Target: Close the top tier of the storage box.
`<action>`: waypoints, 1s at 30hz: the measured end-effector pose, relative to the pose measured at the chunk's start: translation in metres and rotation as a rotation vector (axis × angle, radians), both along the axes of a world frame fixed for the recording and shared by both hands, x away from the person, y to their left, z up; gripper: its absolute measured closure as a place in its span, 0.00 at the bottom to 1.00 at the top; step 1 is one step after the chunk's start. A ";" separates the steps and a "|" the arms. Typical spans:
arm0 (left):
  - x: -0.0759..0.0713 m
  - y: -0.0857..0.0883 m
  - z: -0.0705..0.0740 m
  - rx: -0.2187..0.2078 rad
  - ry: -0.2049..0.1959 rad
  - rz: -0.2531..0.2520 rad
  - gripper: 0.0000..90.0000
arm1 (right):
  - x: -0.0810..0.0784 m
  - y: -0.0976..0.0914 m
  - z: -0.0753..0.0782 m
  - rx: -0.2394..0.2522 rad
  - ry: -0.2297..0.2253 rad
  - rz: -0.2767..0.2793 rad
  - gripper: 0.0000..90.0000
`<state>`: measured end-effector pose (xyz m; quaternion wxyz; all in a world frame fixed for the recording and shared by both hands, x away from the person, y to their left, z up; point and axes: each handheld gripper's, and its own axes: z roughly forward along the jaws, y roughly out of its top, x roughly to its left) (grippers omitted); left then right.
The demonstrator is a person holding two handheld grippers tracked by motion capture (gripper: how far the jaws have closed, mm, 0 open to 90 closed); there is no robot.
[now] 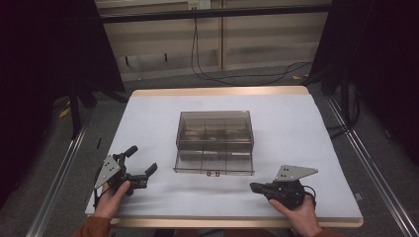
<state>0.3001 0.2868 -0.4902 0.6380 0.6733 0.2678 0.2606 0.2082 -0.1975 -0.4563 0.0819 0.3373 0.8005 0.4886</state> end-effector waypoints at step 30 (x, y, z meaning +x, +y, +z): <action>0.000 0.000 0.000 0.000 0.003 0.001 0.01 | 0.004 0.033 0.008 0.022 -0.004 0.079 1.00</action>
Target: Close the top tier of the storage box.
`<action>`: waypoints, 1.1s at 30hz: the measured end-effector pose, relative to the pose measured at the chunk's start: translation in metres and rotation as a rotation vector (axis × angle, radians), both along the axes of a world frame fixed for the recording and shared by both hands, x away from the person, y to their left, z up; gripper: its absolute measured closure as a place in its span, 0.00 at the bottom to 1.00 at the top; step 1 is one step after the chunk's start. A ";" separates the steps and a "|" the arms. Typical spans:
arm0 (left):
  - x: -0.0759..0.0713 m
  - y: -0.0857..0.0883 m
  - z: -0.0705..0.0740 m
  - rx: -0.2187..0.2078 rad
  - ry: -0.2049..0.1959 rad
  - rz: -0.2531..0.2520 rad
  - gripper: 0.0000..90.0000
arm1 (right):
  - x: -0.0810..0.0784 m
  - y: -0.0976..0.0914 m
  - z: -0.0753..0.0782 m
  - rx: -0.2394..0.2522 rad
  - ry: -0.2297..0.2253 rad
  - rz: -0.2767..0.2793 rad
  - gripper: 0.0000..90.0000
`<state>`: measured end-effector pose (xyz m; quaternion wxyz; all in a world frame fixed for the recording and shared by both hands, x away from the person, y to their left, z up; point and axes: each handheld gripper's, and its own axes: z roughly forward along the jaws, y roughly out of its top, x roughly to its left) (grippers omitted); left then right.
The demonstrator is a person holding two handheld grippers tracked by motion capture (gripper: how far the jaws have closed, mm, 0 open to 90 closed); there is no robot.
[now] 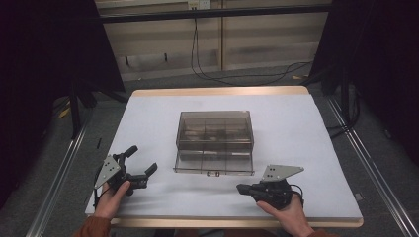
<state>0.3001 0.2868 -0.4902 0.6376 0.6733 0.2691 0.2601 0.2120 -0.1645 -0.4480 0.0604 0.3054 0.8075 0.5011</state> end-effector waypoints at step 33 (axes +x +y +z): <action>0.000 0.000 0.000 0.000 0.000 0.000 0.01 | 0.015 0.033 0.008 -0.020 -0.023 0.053 1.00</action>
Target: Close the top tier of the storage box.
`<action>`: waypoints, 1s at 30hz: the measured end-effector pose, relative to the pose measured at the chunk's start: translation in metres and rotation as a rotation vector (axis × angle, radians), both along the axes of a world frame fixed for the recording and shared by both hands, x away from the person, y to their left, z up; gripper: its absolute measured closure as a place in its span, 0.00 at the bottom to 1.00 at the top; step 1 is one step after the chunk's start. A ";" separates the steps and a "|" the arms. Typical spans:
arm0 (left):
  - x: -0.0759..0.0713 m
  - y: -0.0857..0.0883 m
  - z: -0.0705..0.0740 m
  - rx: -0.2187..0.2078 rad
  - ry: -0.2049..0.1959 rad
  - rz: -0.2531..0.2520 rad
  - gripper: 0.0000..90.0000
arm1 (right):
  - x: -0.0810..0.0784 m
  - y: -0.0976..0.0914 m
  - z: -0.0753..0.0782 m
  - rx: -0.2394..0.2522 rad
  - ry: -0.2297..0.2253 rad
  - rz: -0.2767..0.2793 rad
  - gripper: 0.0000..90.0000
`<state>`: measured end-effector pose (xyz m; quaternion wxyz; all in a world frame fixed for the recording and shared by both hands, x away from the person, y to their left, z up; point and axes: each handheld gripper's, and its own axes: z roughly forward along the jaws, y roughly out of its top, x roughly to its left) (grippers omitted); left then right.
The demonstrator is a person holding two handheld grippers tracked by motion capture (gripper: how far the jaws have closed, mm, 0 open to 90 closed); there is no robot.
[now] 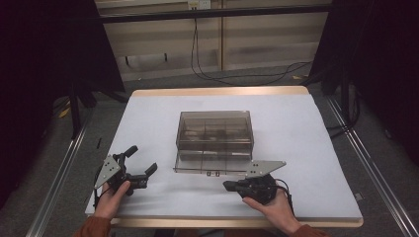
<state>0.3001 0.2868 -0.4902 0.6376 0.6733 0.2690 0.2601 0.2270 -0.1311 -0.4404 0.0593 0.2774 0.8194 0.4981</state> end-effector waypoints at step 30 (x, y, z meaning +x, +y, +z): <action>0.000 0.000 0.000 0.000 -0.003 -0.003 0.01 | 0.015 0.019 -0.003 -0.014 -0.024 -0.032 1.00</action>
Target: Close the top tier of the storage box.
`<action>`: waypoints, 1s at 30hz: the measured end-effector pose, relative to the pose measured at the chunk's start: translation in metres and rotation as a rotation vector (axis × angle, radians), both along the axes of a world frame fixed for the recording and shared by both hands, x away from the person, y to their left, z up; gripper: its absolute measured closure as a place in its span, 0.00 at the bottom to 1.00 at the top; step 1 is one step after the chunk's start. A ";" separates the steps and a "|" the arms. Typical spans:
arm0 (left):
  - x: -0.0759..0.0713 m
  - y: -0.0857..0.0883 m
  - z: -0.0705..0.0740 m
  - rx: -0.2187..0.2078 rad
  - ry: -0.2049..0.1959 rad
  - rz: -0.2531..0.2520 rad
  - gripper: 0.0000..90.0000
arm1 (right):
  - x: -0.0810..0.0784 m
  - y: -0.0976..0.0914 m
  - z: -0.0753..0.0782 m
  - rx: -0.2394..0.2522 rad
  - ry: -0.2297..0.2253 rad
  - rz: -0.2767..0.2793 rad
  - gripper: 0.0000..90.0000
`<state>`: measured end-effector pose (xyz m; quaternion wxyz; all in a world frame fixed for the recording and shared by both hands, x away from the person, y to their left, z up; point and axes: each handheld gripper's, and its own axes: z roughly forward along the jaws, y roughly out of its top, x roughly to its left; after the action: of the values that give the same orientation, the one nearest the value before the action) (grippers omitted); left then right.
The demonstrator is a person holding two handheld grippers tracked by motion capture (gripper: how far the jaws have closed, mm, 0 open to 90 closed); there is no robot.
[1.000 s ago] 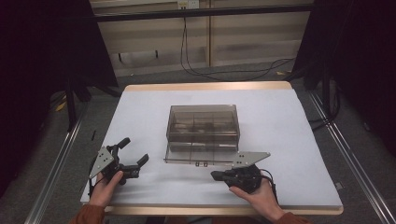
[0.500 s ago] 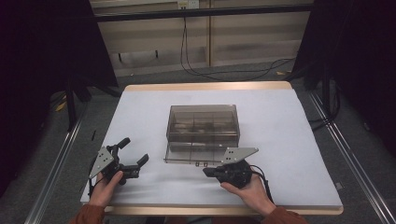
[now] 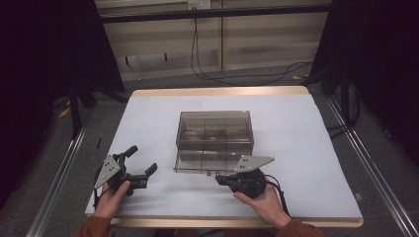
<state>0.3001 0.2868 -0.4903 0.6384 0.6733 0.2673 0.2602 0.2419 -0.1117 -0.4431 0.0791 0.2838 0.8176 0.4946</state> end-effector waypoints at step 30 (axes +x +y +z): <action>0.000 0.000 0.000 -0.001 0.001 -0.002 0.01 | 0.005 0.005 -0.001 -0.002 0.000 -0.016 1.00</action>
<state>0.3002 0.2869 -0.4903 0.6387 0.6734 0.2672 0.2591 0.2465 -0.1063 -0.4444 0.0833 0.2904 0.8158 0.4931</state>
